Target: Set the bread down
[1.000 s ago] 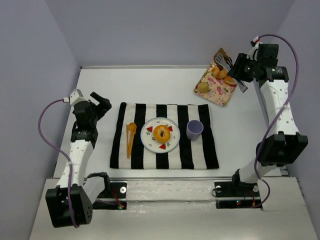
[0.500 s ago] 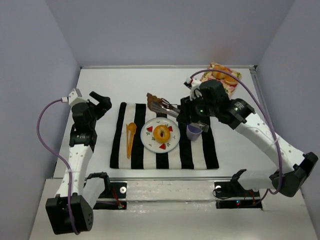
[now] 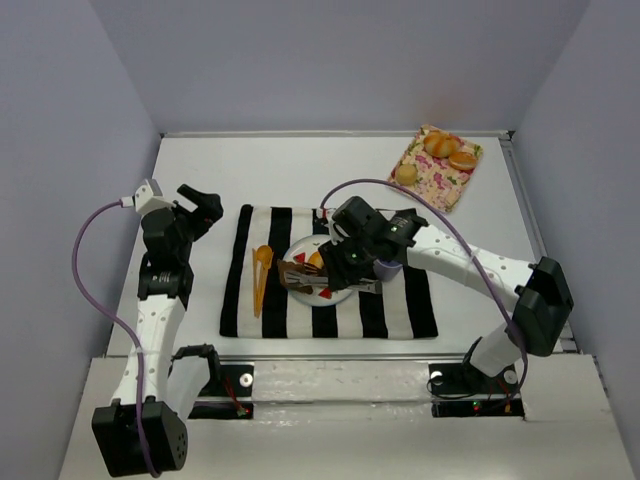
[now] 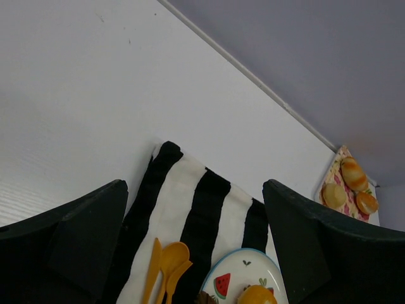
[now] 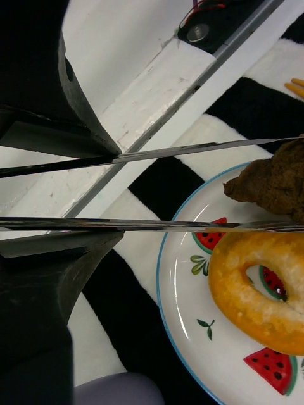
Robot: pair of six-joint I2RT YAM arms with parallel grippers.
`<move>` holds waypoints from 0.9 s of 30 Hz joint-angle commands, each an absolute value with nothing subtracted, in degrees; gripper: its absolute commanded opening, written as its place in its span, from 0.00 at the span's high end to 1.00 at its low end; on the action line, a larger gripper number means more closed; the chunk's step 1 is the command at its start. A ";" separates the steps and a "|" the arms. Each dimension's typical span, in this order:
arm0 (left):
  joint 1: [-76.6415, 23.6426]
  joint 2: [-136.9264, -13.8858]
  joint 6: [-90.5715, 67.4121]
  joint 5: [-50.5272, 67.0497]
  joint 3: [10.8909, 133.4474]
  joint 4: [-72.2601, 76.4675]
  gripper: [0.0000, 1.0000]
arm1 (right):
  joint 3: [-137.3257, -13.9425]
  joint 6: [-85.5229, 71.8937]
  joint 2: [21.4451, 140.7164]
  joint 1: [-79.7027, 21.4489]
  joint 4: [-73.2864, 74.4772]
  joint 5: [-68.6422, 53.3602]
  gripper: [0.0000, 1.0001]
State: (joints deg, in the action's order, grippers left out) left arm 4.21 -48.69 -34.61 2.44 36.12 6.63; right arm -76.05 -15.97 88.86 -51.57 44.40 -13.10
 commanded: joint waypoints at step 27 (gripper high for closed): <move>3.96 -45.88 -34.89 4.04 35.16 8.70 0.01 | -81.73 -16.35 82.71 -51.68 47.28 -8.35 0.41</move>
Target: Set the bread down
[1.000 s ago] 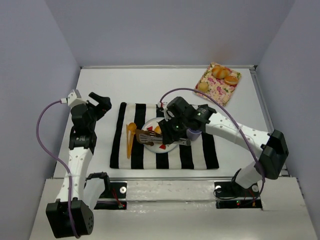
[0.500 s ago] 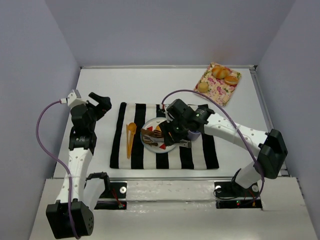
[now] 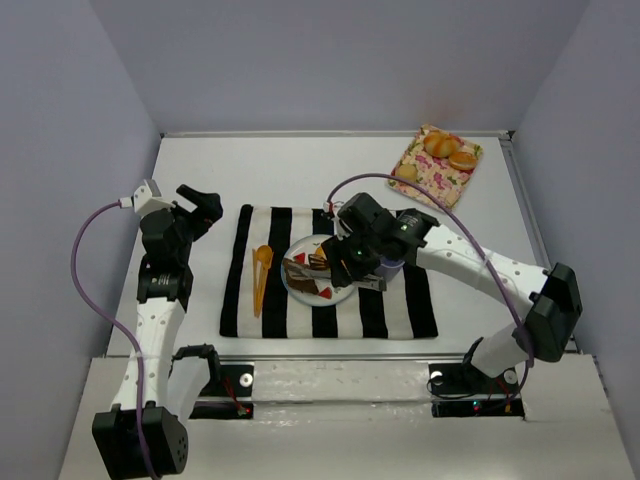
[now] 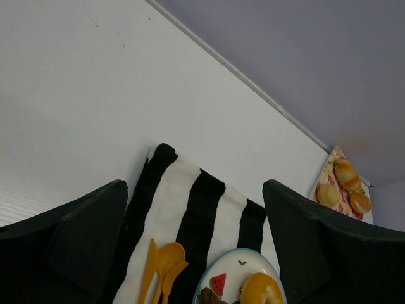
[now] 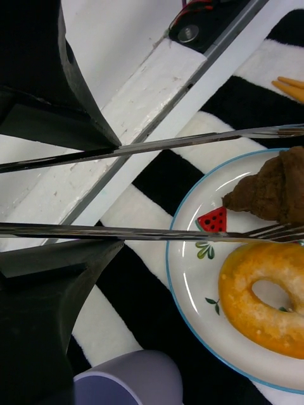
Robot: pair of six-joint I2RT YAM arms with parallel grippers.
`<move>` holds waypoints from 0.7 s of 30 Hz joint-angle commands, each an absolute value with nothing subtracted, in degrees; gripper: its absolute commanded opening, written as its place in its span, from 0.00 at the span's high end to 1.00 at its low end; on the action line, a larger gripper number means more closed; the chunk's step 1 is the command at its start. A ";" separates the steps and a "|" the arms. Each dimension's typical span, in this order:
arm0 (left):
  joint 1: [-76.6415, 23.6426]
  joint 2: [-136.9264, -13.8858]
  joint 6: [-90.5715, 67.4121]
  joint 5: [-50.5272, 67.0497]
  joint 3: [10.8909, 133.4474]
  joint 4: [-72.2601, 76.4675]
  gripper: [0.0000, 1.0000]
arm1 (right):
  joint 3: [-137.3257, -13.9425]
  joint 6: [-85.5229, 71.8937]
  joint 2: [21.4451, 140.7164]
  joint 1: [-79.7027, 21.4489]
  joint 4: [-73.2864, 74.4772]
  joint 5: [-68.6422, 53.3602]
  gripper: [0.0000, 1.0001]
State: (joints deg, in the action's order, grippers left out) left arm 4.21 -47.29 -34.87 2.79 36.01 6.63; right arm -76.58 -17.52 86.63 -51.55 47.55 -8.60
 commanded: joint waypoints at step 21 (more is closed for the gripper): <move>3.96 -44.38 -34.89 3.16 34.80 8.17 0.01 | -80.62 -26.62 71.81 -25.98 43.51 27.77 0.45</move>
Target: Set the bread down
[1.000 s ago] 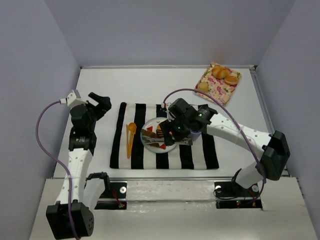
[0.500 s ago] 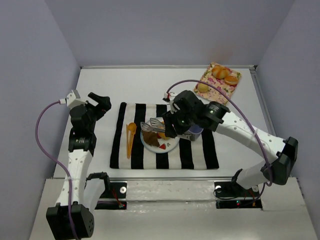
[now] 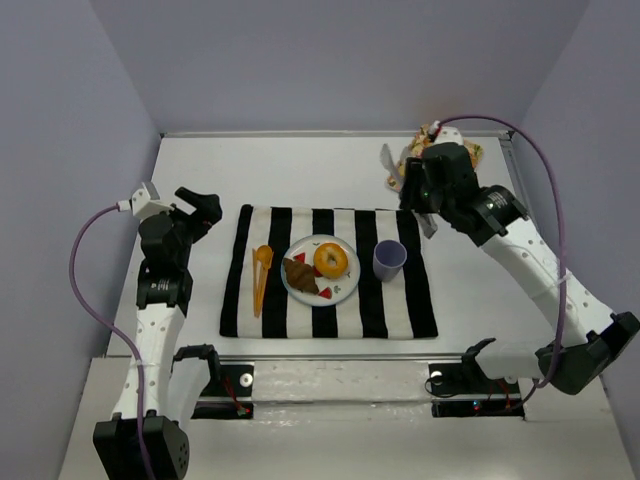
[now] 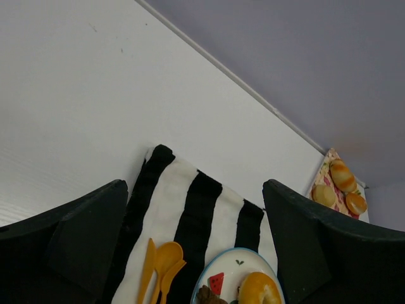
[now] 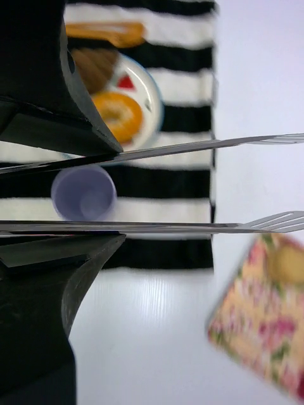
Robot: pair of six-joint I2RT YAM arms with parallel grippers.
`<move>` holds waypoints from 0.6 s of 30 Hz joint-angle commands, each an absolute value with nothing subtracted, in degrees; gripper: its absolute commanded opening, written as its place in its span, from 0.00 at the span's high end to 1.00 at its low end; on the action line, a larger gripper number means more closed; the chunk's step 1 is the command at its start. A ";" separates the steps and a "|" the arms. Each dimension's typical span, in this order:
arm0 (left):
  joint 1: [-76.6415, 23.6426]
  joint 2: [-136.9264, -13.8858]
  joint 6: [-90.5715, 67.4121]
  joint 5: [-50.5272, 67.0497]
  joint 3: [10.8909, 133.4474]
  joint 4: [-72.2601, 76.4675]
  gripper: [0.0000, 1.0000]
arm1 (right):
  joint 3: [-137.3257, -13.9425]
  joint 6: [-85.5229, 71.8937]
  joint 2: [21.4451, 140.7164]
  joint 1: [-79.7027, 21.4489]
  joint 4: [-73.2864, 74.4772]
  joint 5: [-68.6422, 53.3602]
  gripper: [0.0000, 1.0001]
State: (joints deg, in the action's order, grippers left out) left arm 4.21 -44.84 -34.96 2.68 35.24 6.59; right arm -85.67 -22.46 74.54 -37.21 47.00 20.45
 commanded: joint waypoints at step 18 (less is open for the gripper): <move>3.96 -45.88 -34.72 2.55 35.16 8.09 0.01 | -57.31 -30.23 91.38 1.93 27.51 18.98 0.34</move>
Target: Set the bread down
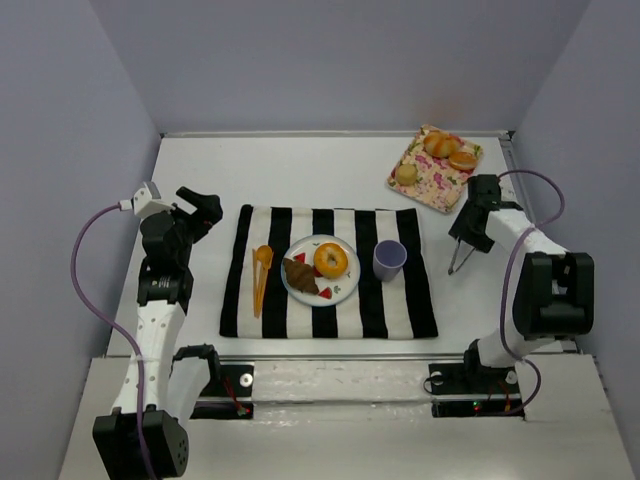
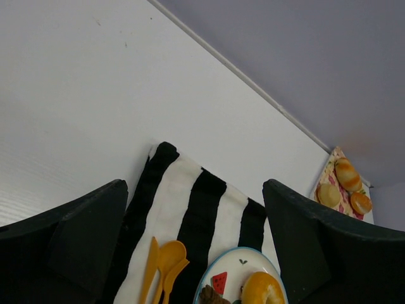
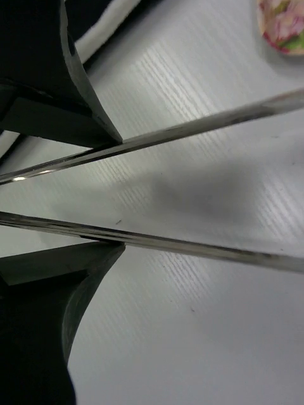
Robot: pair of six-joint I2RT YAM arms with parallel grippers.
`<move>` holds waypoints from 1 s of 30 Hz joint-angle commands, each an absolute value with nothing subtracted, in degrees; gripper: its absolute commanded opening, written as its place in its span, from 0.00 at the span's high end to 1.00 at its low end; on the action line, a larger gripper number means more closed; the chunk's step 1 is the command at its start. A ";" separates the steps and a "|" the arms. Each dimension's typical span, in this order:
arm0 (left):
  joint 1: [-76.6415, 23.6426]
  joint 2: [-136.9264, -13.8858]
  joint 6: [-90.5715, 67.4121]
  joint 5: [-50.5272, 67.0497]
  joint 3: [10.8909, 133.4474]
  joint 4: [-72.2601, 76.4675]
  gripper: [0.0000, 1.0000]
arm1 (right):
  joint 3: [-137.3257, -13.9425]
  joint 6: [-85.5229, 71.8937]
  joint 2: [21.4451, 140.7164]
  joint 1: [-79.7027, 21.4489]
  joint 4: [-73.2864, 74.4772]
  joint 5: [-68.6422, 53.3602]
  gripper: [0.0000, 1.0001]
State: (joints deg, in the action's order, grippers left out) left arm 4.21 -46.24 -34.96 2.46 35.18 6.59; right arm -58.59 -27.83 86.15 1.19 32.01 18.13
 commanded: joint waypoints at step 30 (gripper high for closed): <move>3.96 -45.62 -34.01 2.46 35.51 8.09 0.01 | -57.66 -28.22 47.66 1.93 32.44 12.05 0.00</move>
